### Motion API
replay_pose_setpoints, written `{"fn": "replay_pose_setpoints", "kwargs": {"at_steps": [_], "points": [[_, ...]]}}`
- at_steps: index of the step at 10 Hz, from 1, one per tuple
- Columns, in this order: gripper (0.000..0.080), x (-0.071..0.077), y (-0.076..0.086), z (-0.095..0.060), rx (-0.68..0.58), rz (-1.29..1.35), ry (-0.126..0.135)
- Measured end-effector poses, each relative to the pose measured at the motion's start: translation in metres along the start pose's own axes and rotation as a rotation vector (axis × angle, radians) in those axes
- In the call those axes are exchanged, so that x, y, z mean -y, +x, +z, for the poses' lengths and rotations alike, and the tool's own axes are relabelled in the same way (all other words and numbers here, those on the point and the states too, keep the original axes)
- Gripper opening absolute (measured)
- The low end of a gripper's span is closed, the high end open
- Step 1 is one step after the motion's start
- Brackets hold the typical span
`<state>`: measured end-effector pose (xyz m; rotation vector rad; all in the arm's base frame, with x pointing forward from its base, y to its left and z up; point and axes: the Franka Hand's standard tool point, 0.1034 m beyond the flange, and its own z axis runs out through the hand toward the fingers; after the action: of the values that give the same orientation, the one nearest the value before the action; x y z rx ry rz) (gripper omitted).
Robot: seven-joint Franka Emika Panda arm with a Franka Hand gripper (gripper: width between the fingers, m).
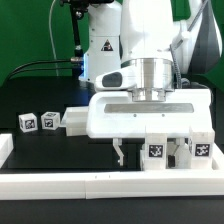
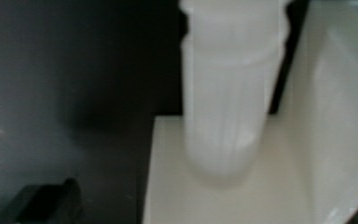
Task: Assemble chair
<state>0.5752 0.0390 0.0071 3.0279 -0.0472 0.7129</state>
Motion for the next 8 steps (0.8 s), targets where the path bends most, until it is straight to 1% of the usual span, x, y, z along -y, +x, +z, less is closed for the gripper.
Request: {"fn": "replay_pose_setpoints", "kwargs": {"at_steps": [1,3,4,5,6,8], "points": [[0.0637,-0.0001,0.0000,0.0000,0.000,0.000,0.000],[0.0284,0.0000,-0.0001,0.0001,0.000,0.000,0.000],[0.0151,-0.0001,-0.0001,0.0001,0.000,0.000,0.000],[0.0151,-0.0001,-0.0002,0.0001,0.000,0.000,0.000],[0.0032,-0.0001,0.0001,0.0000,0.000,0.000,0.000],[0.0032,-0.0001,0.0004,-0.0002,-0.001,0.000,0.000]]}}
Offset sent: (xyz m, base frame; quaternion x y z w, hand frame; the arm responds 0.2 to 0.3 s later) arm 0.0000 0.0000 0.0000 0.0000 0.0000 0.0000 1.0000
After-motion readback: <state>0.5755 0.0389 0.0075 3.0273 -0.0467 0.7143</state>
